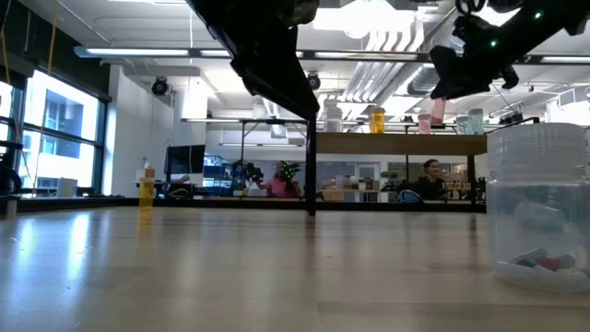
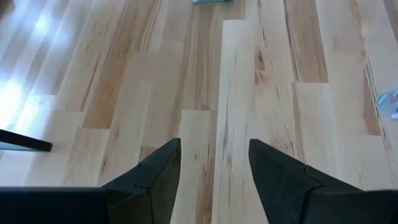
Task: Pick and place medicine bottles onto shelf by color
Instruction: Put the left pink pill bottle on the shelf aligned with the other pink pill bottle
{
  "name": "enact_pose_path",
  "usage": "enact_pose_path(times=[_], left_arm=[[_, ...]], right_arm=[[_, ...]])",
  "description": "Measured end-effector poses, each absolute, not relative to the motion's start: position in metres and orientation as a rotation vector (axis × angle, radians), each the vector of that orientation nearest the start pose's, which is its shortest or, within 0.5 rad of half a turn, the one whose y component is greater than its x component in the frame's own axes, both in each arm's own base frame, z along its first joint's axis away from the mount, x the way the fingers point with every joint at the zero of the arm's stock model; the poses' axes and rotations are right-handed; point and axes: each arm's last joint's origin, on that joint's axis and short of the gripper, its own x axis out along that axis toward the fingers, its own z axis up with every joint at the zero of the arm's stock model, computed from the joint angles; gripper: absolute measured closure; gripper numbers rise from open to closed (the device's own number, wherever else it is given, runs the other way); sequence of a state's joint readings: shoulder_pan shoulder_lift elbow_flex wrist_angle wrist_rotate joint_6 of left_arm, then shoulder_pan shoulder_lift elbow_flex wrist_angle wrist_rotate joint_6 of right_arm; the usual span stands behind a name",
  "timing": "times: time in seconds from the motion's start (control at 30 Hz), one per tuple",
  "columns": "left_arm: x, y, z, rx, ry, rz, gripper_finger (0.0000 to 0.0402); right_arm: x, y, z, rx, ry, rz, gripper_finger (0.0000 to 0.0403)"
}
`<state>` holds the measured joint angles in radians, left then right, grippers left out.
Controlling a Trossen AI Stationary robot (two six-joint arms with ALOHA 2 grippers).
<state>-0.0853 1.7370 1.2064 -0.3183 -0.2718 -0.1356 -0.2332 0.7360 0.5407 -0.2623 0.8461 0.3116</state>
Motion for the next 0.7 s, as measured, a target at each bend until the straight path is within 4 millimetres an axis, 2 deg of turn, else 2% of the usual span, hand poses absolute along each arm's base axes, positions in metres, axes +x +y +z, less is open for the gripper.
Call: enact_pose_path(times=[0.27, 0.47, 0.7], left_arm=[[0.368, -0.024, 0.22, 0.023, 0.821, 0.231, 0.0224], [0.368, -0.024, 0.22, 0.023, 0.821, 0.232, 0.0224], [0.368, -0.024, 0.22, 0.023, 0.821, 0.231, 0.0224]], right_arm=[[0.149, -0.074, 0.245, 0.151, 0.362, -1.125, 0.0299], [0.153, -0.082, 0.246, 0.153, 0.36, -1.09, 0.0299], [0.154, -0.085, 0.252, 0.149, 0.436, -1.103, 0.0299]])
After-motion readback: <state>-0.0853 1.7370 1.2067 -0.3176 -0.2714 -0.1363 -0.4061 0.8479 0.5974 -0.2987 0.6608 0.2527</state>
